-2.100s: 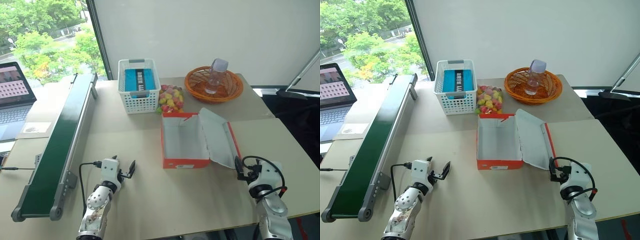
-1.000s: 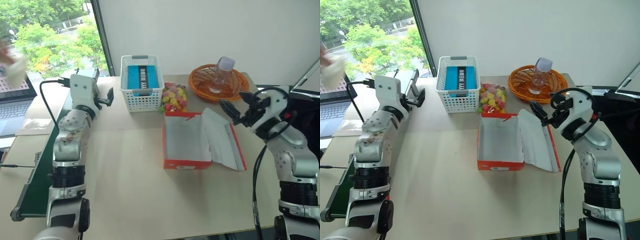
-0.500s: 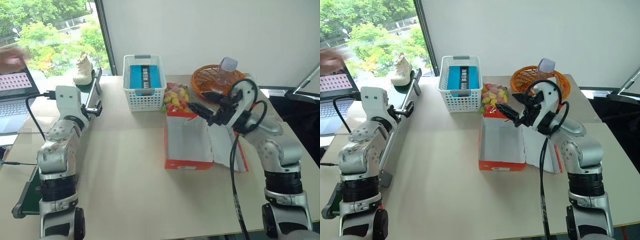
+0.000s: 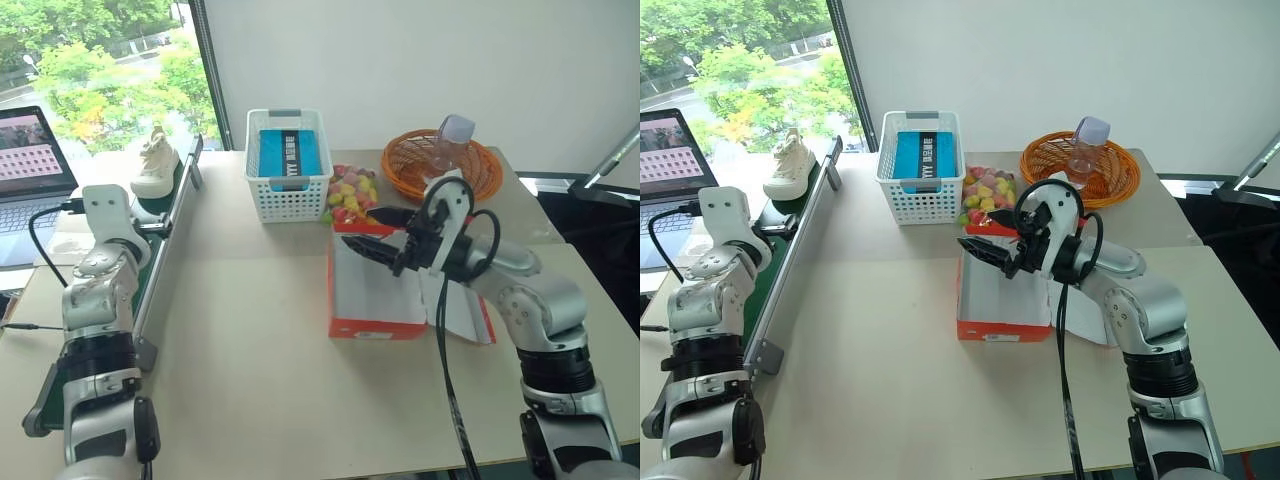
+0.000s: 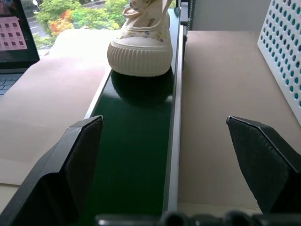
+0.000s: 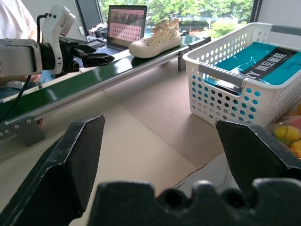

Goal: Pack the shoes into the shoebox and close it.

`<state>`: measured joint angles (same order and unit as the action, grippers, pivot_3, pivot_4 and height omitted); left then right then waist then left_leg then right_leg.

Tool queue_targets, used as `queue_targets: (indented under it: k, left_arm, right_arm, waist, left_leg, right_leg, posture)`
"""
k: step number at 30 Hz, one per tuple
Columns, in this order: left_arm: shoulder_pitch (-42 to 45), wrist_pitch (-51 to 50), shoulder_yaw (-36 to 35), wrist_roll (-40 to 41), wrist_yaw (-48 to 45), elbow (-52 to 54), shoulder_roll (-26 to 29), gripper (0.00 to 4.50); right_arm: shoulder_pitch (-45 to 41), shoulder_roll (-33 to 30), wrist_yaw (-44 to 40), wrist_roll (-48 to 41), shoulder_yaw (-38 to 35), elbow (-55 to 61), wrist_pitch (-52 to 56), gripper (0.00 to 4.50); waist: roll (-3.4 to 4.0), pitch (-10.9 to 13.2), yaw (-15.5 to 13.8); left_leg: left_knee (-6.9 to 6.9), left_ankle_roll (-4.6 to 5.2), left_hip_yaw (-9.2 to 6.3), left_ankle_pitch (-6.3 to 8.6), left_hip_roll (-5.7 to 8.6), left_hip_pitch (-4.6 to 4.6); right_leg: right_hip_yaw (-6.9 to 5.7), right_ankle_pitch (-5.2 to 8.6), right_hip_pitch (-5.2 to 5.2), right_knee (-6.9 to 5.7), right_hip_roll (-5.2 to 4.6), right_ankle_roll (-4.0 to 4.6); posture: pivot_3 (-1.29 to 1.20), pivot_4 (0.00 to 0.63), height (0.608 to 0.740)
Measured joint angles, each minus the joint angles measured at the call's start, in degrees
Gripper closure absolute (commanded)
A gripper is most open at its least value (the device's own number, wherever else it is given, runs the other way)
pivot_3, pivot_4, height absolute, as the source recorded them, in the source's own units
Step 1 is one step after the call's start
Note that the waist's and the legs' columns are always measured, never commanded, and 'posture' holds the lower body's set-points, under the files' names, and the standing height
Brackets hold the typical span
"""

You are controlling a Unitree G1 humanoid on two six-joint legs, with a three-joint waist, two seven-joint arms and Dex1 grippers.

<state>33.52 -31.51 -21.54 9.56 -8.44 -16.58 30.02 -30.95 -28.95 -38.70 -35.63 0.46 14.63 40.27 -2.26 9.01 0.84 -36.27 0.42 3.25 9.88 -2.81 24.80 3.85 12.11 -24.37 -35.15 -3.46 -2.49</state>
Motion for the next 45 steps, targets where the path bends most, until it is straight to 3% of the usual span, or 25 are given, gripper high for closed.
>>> queue_targets:
  k: [8, 25, 32, 35, 36, 38, 39, 45]
  left_arm:
    - [1.31, 5.79, -0.05, 0.11, -3.77, -7.41, 2.54, 0.0]
    - [8.72, 13.54, 3.81, -2.94, -6.74, -25.92, 7.4, 0.0]
    - [10.68, 13.51, 3.38, -1.53, -8.18, -29.93, 7.12, 2.0]
    - [10.7, 13.52, 3.18, -0.92, -7.87, -29.46, 6.41, 3.22]
    - [10.7, 13.52, 3.18, -0.85, -7.81, -29.36, 6.25, 3.39]
    - [10.7, 13.53, 3.25, -0.79, -6.99, -28.66, 5.66, 4.16]
    - [10.7, 13.56, 3.25, -0.8, -6.29, -27.91, 5.48, 4.34]
    - [11.2, 14.04, 3.35, -0.77, -3.36, -22.08, 4.35, 4.34]
  right_arm:
    - [1.89, -0.39, 2.05, 7.28, 1.11, -5.31, -1.26, 0.04]
    - [4.09, 0.2, 1.62, 10.92, 0.99, -7.38, -2.66, 0.04]
    - [4.3, 0.2, 1.9, 11.94, 0.68, -7.47, -2.67, 0.0]
    - [4.29, 0.2, 2.19, 12.09, 0.61, -7.47, -2.67, 0.0]
    - [4.29, 0.2, 2.24, 12.13, 0.61, -7.48, -2.67, 0.0]
    - [4.29, 0.2, 2.4, 12.32, 0.56, -7.56, -2.67, 0.0]
    - [4.29, 0.2, 2.44, 12.36, 0.51, -7.61, -2.67, 0.0]
    - [4.28, 0.2, 2.53, 12.46, 0.44, -7.82, -2.67, 0.0]
  waist:
    - [-0.08, 0.01, -0.04]
    - [-0.08, 0.01, -0.01]
    - [-0.08, 0.01, -0.38]
    - [-0.08, 0.01, -0.61]
    - [-0.08, 0.01, -0.62]
    - [-0.08, 0.01, -0.65]
    - [-0.1, 0.02, -0.66]
    - [-0.26, 0.11, -0.41]
  left_leg:
    - [-0.02, -0.01, 0.02, -0.01, -0.01, 0.03]
    - [-0.04, -0.02, 0.04, -0.01, -0.01, 0.04]
    - [-0.17, -0.04, 0.03, -0.03, 0.0, -0.02]
    - [-0.27, -0.05, 0.03, -0.03, 0.0, -0.07]
    - [-0.28, -0.05, 0.03, -0.03, 0.0, -0.07]
    - [-0.31, -0.05, 0.01, -0.04, 0.0, -0.07]
    - [-0.33, -0.07, 0.01, -0.04, 0.0, -0.05]
    - [-0.43, -0.08, 0.01, -0.05, -0.01, 0.0]
  right_leg:
    - [-0.03, -0.02, -0.03, -0.03, -0.01, 0.03]
    - [-0.04, -0.02, -0.04, -0.08, 0.0, 0.02]
    - [-0.07, 0.0, -0.02, -0.34, 0.0, 0.03]
    - [-0.07, 0.04, -0.01, -0.53, -0.01, 0.04]
    - [-0.07, 0.05, -0.01, -0.55, -0.01, 0.05]
    - [-0.07, 0.05, -0.03, -0.64, -0.01, 0.06]
    - [-0.07, 0.05, -0.05, -0.67, 0.0, 0.06]
    - [-0.07, 0.05, -0.07, -0.68, 0.0, 0.05]
  posture:
    - [0.0, 0.15, 0.74]
    - [0.0, 0.15, 0.74]
    - [0.0, 0.15, 0.74]
    - [0.0, 0.15, 0.74]
    - [0.0, 0.15, 0.74]
    - [0.0, 0.15, 0.74]
    - [0.0, 0.15, 0.74]
    - [0.0, 0.15, 0.74]
